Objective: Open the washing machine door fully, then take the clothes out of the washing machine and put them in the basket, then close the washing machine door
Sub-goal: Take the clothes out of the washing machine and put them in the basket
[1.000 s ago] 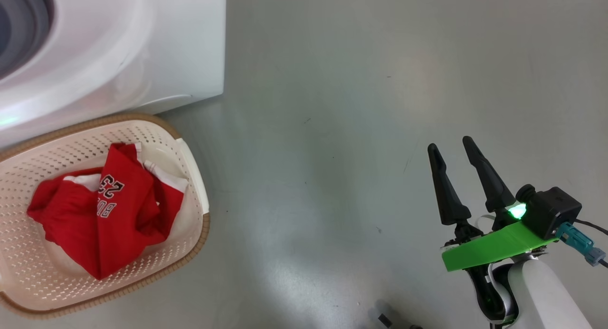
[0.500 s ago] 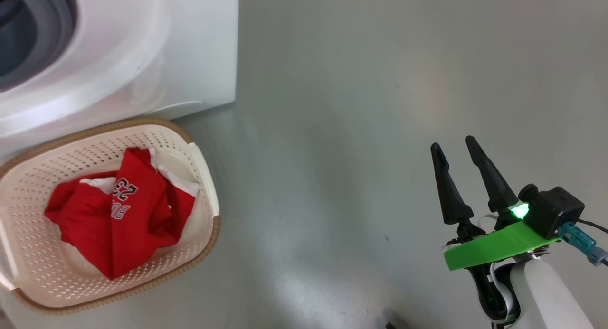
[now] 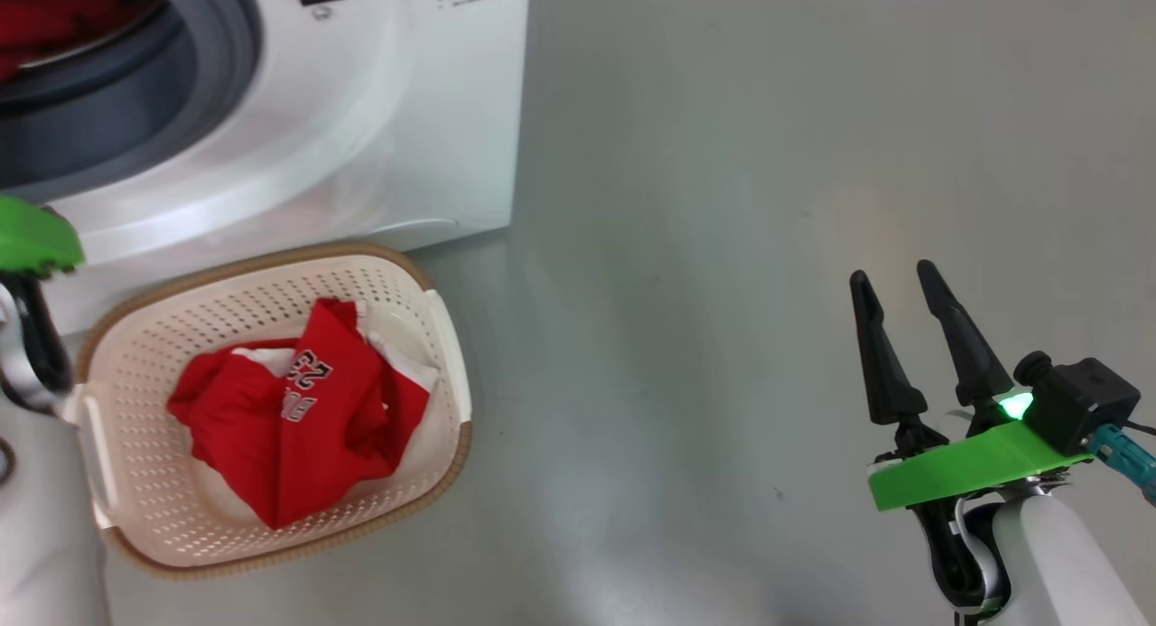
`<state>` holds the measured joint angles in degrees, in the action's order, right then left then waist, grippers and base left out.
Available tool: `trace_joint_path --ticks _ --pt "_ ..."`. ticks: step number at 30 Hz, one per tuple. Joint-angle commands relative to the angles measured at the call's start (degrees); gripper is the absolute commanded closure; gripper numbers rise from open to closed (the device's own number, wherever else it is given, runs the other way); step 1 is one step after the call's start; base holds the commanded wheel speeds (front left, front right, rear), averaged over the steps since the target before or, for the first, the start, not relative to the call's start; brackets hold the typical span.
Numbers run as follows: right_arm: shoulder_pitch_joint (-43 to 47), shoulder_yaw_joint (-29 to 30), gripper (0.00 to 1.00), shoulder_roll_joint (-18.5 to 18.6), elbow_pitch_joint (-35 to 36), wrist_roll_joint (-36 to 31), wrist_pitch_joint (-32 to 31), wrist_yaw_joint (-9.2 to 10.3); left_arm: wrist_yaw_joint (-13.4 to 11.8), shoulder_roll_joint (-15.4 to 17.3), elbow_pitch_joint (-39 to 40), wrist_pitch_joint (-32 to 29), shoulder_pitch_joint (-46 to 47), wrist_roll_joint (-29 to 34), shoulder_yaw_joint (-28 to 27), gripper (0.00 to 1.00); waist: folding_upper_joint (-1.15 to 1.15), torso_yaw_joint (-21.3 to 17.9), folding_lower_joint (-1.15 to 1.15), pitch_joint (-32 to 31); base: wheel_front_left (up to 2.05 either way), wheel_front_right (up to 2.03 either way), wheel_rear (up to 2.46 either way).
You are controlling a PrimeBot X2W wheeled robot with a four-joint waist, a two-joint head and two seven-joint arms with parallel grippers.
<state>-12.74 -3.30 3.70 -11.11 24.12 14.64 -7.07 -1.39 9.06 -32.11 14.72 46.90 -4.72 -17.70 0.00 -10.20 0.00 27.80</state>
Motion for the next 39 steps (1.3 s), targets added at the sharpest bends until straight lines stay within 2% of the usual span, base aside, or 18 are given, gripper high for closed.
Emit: trace_joint_path --ticks 1,15,28,31,39 --pt "1.5 -0.7 0.00 0.8 1.1 -0.2 0.4 -0.42 0.8 1.7 3.0 0.3 -2.2 0.3 -1.4 1.00 0.00 1.5 0.00 -1.6 0.00 0.00 0.00" --pt "3.3 0.6 0.00 0.9 0.8 -0.3 0.4 -0.42 5.9 -4.5 19.6 0.3 -13.1 1.0 -4.6 1.00 0.00 4.7 0.00 -4.8 0.00 0.00 0.00" --pt "4.0 0.5 0.00 1.0 0.6 0.1 0.4 -0.42 7.5 -6.1 36.0 0.3 -23.0 0.0 -1.9 1.00 0.00 4.9 0.00 -6.3 0.00 0.00 0.00" --pt "4.3 0.7 0.00 1.1 0.6 0.1 0.4 -0.42 6.7 -6.2 35.5 0.3 -24.8 -1.6 -0.1 1.00 0.00 5.2 0.00 -6.2 0.00 0.00 0.00" --pt "3.8 -0.3 0.00 0.9 0.6 0.0 0.4 -0.42 5.4 -6.2 26.8 0.3 -27.1 -2.8 2.7 1.00 0.00 4.7 0.00 -5.3 0.00 0.00 0.00"
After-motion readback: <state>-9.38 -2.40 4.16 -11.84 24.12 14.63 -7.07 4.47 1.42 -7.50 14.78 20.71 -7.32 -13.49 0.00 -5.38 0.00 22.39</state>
